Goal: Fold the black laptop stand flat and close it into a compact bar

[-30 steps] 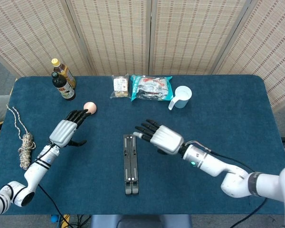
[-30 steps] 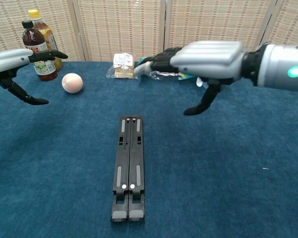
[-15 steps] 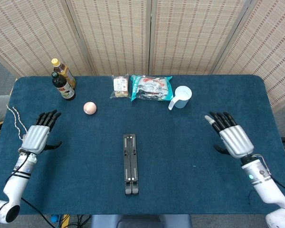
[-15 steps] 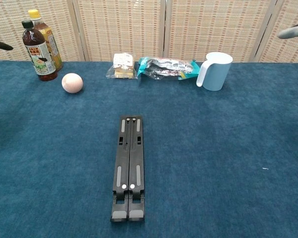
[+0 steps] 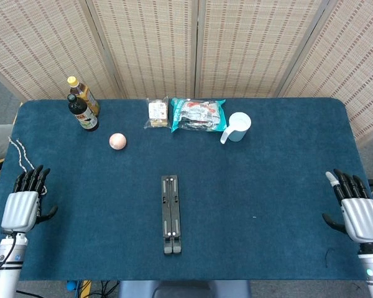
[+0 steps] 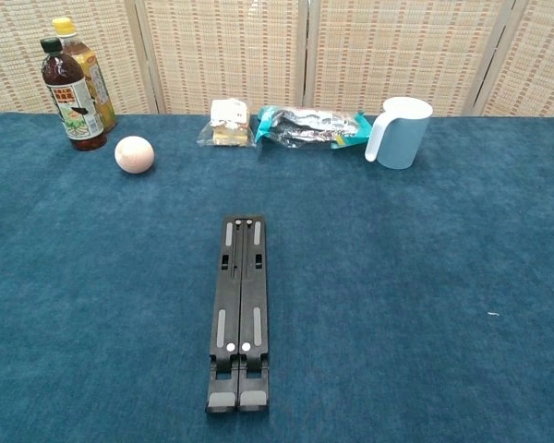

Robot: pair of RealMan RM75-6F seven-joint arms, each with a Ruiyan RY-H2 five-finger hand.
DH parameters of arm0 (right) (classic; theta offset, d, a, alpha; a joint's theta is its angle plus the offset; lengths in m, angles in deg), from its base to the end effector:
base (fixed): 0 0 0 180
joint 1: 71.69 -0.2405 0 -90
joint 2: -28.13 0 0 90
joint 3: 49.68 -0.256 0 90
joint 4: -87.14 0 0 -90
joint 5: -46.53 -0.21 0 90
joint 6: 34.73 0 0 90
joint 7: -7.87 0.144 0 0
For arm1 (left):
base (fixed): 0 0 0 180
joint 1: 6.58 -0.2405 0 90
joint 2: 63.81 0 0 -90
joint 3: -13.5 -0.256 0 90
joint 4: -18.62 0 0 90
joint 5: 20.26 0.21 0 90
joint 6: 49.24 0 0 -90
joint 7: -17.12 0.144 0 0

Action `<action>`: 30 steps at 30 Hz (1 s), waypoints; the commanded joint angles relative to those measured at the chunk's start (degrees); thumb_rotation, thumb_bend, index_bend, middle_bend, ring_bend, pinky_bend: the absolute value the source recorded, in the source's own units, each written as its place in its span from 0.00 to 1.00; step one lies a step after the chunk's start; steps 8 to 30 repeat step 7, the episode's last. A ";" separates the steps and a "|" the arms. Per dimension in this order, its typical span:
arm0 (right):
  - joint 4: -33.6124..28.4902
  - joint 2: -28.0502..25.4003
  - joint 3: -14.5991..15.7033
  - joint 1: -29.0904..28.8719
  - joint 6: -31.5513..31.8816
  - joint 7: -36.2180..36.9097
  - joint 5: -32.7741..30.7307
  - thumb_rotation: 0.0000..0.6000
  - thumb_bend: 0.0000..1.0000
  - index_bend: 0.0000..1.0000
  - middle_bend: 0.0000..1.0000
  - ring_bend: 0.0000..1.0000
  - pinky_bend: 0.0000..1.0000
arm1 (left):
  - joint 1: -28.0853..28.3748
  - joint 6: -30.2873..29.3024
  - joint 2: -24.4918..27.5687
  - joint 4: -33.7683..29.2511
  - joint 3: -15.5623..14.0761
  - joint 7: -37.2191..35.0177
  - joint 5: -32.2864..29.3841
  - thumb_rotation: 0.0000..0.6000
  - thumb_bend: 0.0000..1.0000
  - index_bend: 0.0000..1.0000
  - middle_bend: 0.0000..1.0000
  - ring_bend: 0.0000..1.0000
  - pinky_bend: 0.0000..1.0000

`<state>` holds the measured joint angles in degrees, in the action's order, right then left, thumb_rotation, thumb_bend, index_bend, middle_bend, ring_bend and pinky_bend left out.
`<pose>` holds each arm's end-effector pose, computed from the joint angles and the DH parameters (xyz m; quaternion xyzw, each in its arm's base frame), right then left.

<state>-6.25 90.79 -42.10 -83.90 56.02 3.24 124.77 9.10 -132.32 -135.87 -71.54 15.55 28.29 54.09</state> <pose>-0.3149 -0.1828 0.1649 0.6118 -0.3684 0.3432 0.6101 -0.2958 0.2344 0.1195 -0.6032 -0.3692 -0.3621 0.6072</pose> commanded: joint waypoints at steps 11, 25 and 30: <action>-1.04 0.41 -2.24 3.23 1.65 -0.56 2.92 1.00 0.15 0.00 0.02 0.00 0.00 | -3.66 -3.91 0.83 -4.95 -1.01 1.90 2.70 1.00 0.17 0.04 0.00 0.00 0.00; -1.04 0.41 -2.24 3.23 1.65 -0.56 2.92 1.00 0.15 0.00 0.02 0.00 0.00 | -3.66 -3.91 0.83 -4.95 -1.01 1.90 2.70 1.00 0.17 0.04 0.00 0.00 0.00; -1.04 0.41 -2.24 3.23 1.65 -0.56 2.92 1.00 0.15 0.00 0.02 0.00 0.00 | -3.66 -3.91 0.83 -4.95 -1.01 1.90 2.70 1.00 0.17 0.04 0.00 0.00 0.00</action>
